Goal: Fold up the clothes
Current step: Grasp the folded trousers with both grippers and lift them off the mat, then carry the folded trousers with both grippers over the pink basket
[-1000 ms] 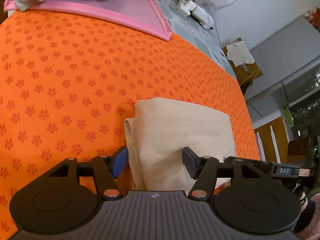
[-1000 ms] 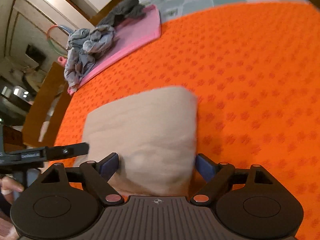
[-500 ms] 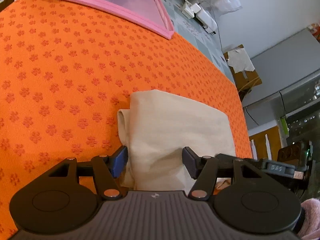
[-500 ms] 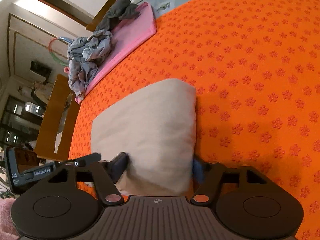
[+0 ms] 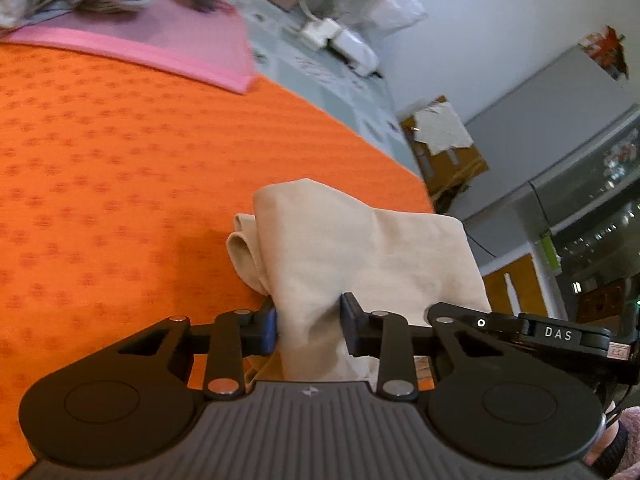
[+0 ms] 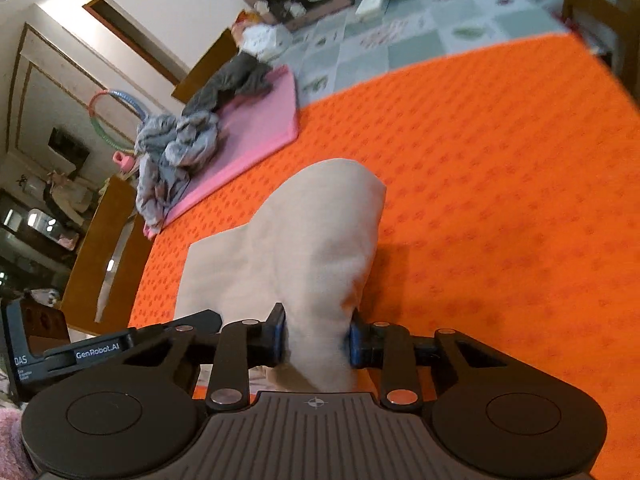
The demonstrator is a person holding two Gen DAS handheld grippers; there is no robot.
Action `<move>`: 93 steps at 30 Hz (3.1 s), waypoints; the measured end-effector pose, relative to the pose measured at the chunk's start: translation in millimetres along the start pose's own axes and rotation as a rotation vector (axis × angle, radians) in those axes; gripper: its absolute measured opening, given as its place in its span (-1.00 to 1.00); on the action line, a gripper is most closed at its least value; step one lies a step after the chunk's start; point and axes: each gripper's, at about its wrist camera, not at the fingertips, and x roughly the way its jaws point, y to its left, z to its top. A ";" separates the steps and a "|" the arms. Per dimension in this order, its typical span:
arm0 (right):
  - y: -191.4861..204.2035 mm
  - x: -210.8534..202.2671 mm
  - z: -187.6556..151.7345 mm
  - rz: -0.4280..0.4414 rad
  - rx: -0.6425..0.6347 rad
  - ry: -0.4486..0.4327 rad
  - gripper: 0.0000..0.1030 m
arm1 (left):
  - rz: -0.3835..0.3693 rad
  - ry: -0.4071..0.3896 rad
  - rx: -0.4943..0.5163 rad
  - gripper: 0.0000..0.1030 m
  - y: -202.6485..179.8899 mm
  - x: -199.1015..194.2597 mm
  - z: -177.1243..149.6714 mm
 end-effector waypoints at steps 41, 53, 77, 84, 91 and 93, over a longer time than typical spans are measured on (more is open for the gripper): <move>-353.0 -201.3 74.0 -0.165 0.155 -0.153 -0.36 | -0.047 0.152 0.164 -0.37 -328.9 338.6 -61.5; -460.4 -202.5 78.8 -0.172 0.237 -0.105 -0.36 | 0.018 0.235 0.182 -0.39 -375.4 435.8 -85.1; -453.9 -255.6 -122.7 -0.338 0.905 -0.505 -0.35 | -0.202 0.645 0.812 -0.47 -450.6 467.5 -168.2; -445.0 -225.2 -198.5 -0.374 1.096 -0.582 -0.35 | -0.221 0.729 1.090 -0.48 -448.5 470.3 -221.1; -438.3 -195.7 -224.5 -0.462 1.127 -0.601 -0.27 | -0.180 0.773 1.194 -0.45 -433.1 492.0 -248.4; -437.4 -190.1 -224.5 -0.491 1.112 -0.580 -0.19 | -0.155 0.780 1.214 -0.42 -429.2 500.1 -254.3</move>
